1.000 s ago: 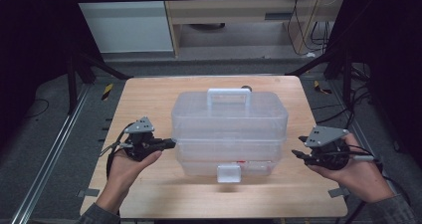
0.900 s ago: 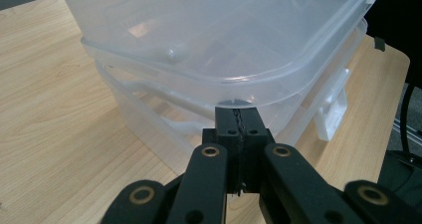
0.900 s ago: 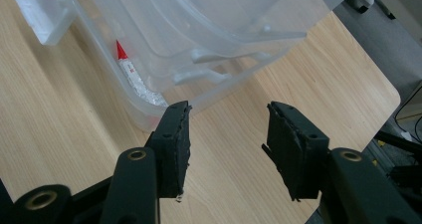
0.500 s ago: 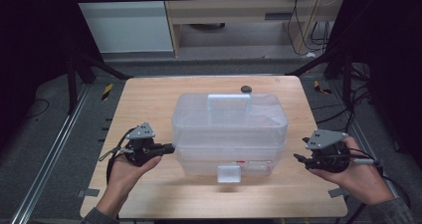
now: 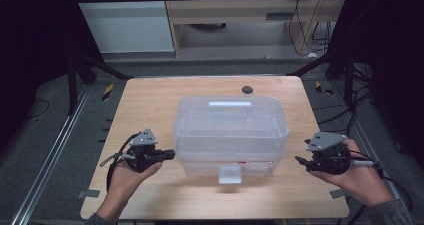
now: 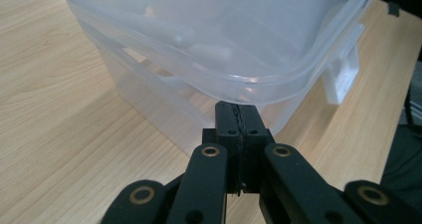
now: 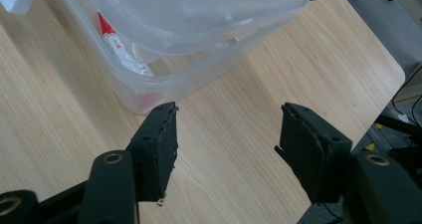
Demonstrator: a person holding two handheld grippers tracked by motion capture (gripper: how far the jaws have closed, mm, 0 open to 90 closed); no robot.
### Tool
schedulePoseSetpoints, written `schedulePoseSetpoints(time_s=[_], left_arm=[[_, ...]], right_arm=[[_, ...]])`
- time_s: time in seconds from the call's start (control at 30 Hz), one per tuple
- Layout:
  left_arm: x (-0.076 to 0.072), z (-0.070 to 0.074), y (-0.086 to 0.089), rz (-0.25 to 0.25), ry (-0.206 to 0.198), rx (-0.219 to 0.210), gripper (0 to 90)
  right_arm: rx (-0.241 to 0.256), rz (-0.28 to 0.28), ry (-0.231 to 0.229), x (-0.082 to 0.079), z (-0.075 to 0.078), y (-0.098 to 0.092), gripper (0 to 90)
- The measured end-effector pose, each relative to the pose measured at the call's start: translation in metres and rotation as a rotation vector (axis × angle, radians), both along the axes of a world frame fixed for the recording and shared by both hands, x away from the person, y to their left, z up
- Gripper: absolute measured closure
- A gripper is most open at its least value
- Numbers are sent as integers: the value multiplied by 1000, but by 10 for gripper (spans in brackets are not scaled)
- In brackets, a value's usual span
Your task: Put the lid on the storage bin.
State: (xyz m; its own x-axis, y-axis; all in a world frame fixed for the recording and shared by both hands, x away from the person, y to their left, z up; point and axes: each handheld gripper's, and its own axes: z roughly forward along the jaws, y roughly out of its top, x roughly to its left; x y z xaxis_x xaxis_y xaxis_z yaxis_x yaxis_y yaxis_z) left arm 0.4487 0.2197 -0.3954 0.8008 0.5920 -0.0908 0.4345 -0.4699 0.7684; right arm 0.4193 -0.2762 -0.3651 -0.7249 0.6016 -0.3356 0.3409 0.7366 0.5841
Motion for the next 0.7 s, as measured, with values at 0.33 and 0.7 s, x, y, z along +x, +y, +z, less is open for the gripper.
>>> schedulePoseSetpoints(time_s=[0.33,0.7], left_arm=[[-2,-4,0,-2,0,16,899],[10,1,20,65,-59,102,896]], right_arm=[[2,-3,-1,3,-5,2,394],[-10,-41,-5,9,-11,-3,364]])
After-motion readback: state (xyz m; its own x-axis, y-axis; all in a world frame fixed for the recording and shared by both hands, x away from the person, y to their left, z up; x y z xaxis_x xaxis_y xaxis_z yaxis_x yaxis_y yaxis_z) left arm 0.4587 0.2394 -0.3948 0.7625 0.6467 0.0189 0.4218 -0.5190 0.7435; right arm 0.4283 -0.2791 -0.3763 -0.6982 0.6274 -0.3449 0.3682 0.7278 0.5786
